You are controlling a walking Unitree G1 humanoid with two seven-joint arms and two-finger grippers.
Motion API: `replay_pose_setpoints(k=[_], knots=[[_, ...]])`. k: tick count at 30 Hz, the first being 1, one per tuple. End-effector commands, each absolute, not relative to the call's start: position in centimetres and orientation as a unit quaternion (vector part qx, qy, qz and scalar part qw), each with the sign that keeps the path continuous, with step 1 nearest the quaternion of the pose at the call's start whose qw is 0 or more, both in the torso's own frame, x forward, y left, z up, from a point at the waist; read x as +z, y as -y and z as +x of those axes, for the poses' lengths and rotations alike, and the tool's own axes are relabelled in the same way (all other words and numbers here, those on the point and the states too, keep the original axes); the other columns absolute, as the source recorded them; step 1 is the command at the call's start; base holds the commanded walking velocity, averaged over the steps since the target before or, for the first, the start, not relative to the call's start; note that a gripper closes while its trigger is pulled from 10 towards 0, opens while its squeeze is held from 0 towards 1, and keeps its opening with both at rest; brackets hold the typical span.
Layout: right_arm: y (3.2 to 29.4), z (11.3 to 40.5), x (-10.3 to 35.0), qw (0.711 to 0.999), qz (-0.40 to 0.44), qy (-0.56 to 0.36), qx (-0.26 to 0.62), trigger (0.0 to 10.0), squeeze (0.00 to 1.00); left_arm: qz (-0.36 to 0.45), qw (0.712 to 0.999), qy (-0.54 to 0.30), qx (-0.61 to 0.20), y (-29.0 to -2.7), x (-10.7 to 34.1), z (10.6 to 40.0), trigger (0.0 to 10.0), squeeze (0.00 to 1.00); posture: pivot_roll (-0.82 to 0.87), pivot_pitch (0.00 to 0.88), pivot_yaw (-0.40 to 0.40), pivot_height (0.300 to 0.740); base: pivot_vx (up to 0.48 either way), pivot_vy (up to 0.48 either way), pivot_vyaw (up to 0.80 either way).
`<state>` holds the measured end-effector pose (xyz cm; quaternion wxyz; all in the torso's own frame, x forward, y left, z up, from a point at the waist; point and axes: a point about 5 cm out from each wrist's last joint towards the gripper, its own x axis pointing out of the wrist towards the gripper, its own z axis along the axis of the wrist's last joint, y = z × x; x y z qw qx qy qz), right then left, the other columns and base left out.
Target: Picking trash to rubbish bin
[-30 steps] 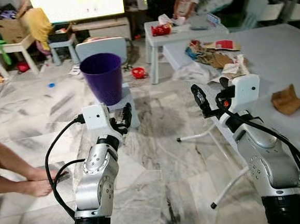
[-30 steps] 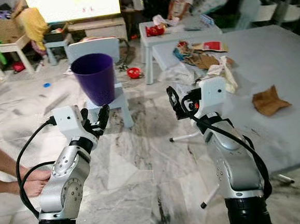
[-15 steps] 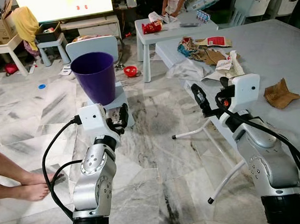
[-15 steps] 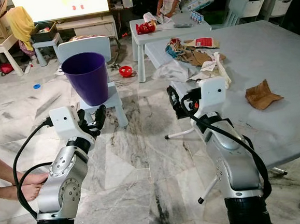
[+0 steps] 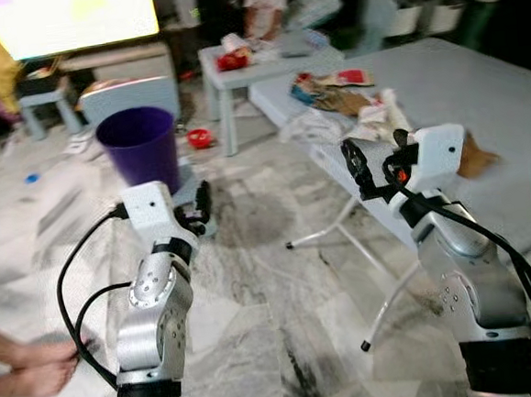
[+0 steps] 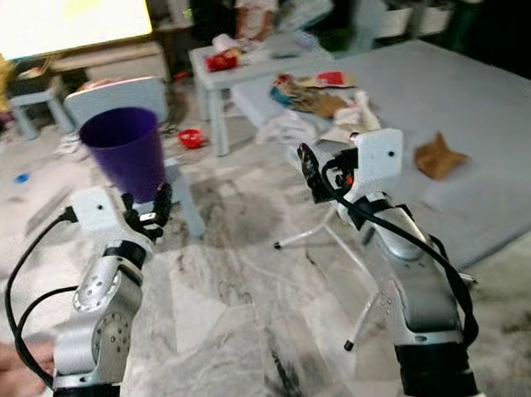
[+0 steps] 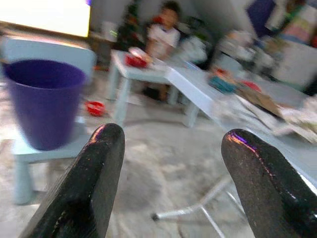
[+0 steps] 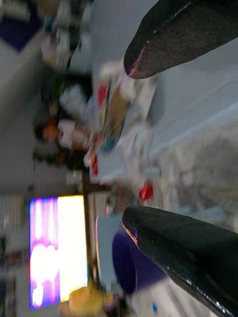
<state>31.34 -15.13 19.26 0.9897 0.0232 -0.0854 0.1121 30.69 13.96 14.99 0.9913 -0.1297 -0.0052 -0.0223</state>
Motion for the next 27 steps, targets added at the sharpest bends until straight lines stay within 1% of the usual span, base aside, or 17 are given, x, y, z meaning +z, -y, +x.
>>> replay_pose_setpoints(k=[1,12,27], knots=[[15.89,31.35,19.22,0.991,0.021,0.085,0.099,10.0,0.98,-0.129,0.991,0.004,-0.036,-13.04,15.18,30.77,10.0,0.00,-0.04,0.000,0.003,0.740,0.000,0.000,-0.80],[16.08,31.18,19.14,0.991,0.021,0.087,0.095,10.0,0.98,-0.130,0.991,0.003,-0.039,-12.94,15.24,30.89,10.0,0.00,-0.05,0.000,0.009,0.740,0.000,0.000,0.00],[16.26,31.17,19.07,0.992,0.018,0.086,0.094,10.0,0.96,-0.134,0.990,-0.002,-0.037,-12.89,15.05,30.89,10.0,0.00,-0.05,0.000,0.003,0.740,0.000,0.462,0.00]])
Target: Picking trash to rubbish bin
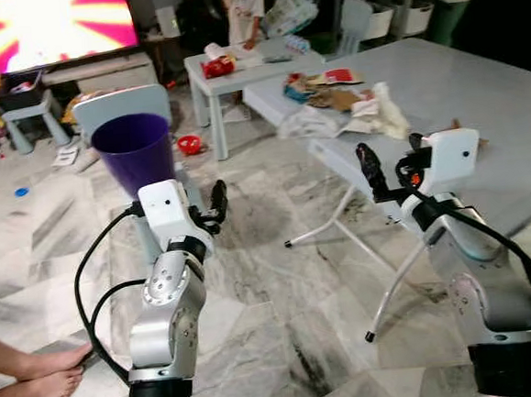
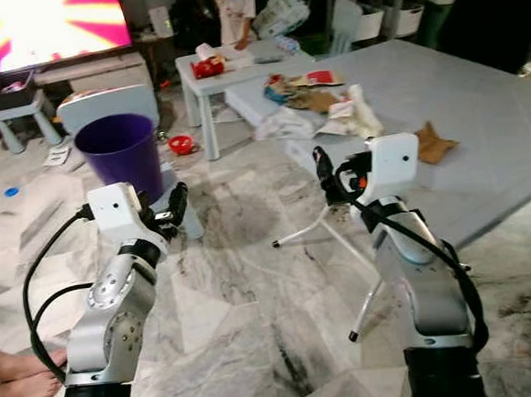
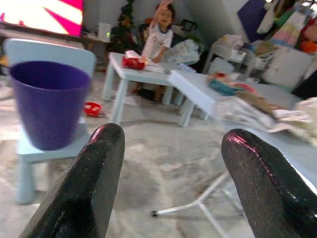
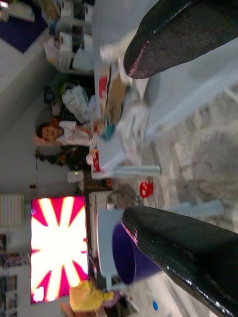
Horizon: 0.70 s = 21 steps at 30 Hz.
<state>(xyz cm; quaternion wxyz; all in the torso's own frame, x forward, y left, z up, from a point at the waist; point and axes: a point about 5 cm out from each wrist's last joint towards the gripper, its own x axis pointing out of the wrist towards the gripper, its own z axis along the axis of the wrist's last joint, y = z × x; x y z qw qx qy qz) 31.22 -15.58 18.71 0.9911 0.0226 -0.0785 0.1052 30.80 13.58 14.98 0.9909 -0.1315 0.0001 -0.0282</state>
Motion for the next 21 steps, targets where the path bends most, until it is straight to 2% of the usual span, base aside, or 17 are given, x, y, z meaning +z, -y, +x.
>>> replay_pose_setpoints(k=[1,13,21], knots=[[16.27,31.17,19.08,0.992,0.018,0.086,0.094,10.0,0.96,-0.134,0.990,-0.002,-0.037,-12.91,15.07,30.91,10.0,0.00,-0.05,0.000,0.003,0.740,0.000,0.480,0.00],[16.39,31.23,19.11,0.992,0.015,0.086,0.094,10.0,0.95,-0.140,0.990,-0.007,-0.035,-12.82,14.96,31.13,10.0,0.00,-0.05,0.000,0.001,0.740,0.000,0.480,0.00],[16.47,31.31,19.26,0.992,0.013,0.088,0.093,10.0,0.95,-0.154,0.987,0.011,-0.043,-12.82,15.32,31.05,10.0,0.00,-0.06,0.000,0.001,0.740,0.000,0.000,0.00]])
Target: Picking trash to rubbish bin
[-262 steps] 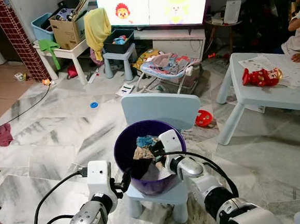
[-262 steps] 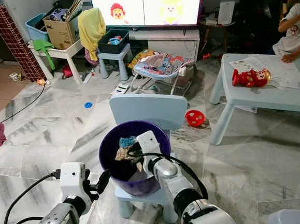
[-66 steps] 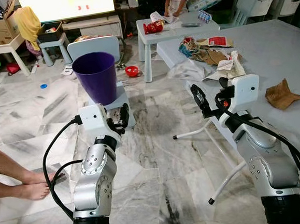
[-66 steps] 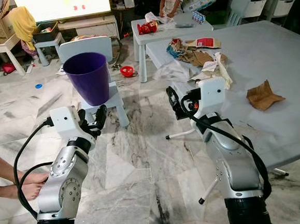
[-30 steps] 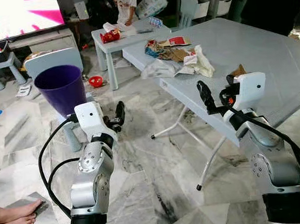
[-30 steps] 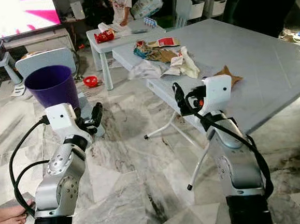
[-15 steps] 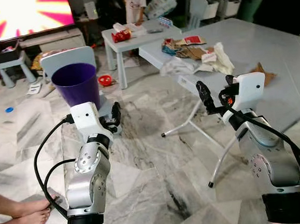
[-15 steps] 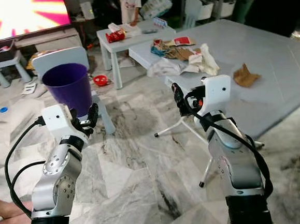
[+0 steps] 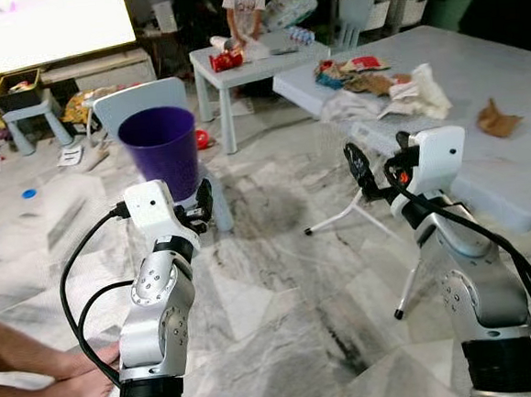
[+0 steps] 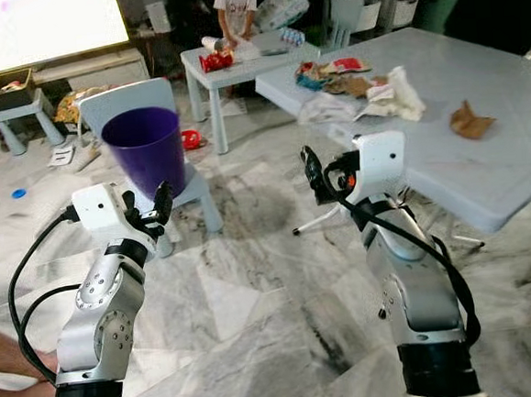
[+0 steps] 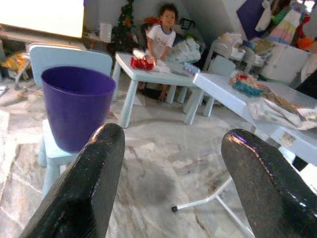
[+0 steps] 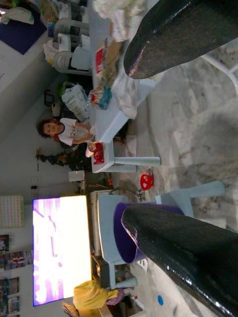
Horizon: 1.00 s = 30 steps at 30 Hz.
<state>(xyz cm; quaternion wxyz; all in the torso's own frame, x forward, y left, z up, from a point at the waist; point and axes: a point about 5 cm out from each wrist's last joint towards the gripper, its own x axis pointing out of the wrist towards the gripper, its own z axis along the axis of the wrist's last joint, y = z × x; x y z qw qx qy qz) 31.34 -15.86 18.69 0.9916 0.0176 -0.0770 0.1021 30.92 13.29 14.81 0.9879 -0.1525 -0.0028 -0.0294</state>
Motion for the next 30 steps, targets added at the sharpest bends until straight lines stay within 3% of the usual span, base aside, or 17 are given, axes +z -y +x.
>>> replay_pose_setpoints(k=[1,6,30], knots=[[16.44,31.30,19.30,0.992,0.012,0.089,0.093,10.0,0.95,-0.159,0.986,0.011,-0.038,-12.99,15.34,31.07,10.0,0.00,-0.06,0.000,0.003,0.740,0.000,0.000,0.00],[16.40,31.26,19.32,0.992,0.010,0.089,0.092,10.0,0.94,-0.160,0.986,0.018,-0.036,-13.21,15.54,31.15,10.0,0.00,-0.06,0.000,0.003,0.740,0.054,0.000,0.00],[16.36,31.15,19.17,0.992,0.012,0.087,0.094,10.0,0.94,-0.164,0.986,0.014,-0.027,-13.72,15.32,31.15,10.0,0.00,-0.05,0.000,0.003,0.740,0.402,0.000,0.00]])
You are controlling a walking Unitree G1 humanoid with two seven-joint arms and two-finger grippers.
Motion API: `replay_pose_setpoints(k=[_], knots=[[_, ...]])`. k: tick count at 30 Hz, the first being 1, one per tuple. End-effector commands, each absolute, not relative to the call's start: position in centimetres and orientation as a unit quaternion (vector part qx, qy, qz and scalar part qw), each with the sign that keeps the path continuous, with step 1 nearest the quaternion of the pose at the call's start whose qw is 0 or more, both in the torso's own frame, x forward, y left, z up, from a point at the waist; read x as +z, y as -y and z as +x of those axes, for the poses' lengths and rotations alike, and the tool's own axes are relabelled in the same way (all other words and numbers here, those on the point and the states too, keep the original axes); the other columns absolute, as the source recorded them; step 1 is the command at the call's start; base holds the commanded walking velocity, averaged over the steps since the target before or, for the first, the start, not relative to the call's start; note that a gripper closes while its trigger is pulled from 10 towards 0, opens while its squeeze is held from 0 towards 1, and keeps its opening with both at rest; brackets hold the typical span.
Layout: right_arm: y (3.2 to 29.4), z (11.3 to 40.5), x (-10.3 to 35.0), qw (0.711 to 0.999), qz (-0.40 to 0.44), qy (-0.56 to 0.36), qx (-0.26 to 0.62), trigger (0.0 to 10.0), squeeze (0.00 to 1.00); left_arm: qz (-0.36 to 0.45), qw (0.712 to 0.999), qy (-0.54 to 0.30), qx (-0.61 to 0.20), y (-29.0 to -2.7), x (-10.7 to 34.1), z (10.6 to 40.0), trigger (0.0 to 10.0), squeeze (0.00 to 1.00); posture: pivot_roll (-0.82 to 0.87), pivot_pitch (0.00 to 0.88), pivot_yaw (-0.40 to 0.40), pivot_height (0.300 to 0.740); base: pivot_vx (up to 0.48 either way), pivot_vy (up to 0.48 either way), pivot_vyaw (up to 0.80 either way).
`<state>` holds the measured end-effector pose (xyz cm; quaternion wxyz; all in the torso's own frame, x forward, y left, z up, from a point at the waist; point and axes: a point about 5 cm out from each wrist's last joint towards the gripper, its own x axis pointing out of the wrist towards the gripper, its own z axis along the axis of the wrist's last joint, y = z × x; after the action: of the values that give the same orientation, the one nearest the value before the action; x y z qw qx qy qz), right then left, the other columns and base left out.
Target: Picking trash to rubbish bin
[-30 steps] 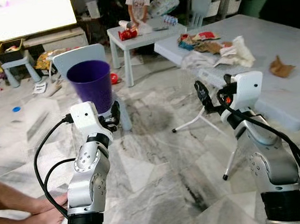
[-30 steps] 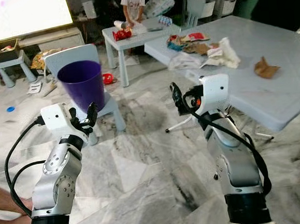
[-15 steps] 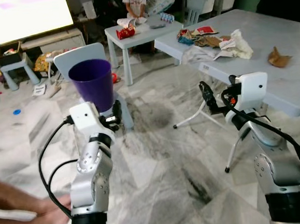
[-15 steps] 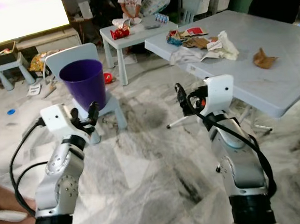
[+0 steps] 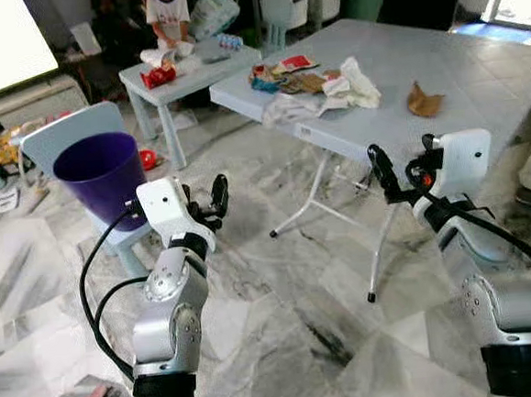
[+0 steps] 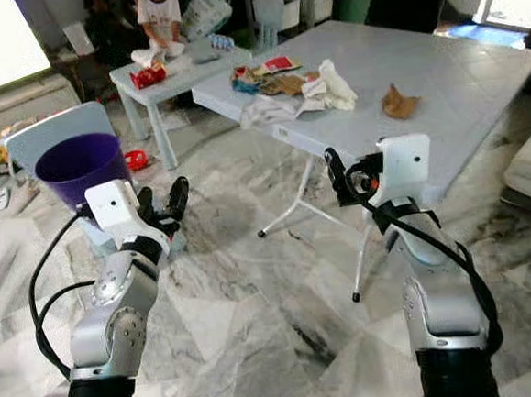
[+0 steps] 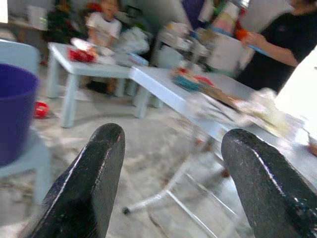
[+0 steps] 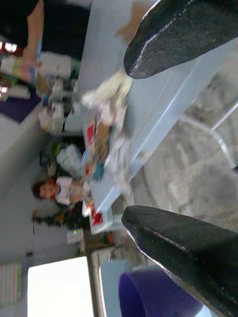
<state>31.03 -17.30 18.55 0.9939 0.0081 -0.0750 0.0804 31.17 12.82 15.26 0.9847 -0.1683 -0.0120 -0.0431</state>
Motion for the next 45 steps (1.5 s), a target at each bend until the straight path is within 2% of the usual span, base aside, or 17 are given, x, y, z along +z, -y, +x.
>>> replay_pose_setpoints(k=[1,24,33,35,39,45], knots=[[16.3,31.1,19.1,0.992,0.012,0.087,0.094,10.0,0.93,-0.163,0.986,0.014,-0.027,-13.7,15.3,31.1,10.0,0.00,-0.05,0.000,0.004,0.740,0.401,0.000,0.00],[15.2,31.1,18.9,0.990,0.010,0.085,0.109,10.0,0.91,-0.155,0.987,0.011,-0.027,-13.8,15.2,31.2,10.0,0.00,-0.04,0.000,0.006,0.740,0.394,0.000,0.00],[14.7,31.1,19.0,0.989,0.008,0.089,0.115,10.0,0.89,-0.151,0.988,0.009,-0.030,-13.8,15.1,31.3,10.0,0.00,-0.03,0.000,0.007,0.740,0.383,0.254,0.00],[14.6,31.2,19.0,0.989,0.009,0.089,0.115,10.0,0.85,-0.150,0.988,0.008,-0.030,-13.8,15.1,31.3,10.0,0.00,-0.04,0.000,0.009,0.740,0.381,0.253,0.00],[14.6,31.2,19.0,0.989,0.010,0.089,0.116,10.0,0.85,-0.150,0.988,0.007,-0.031,-13.8,15.1,31.3,10.0,0.00,-0.04,0.000,0.008,0.740,0.384,0.256,0.00],[14.6,31.2,19.1,0.989,0.010,0.090,0.115,10.0,0.84,-0.147,0.989,0.005,-0.032,-13.6,15.0,31.3,10.0,0.00,-0.04,0.000,0.008,0.740,0.381,0.256,-0.69]])
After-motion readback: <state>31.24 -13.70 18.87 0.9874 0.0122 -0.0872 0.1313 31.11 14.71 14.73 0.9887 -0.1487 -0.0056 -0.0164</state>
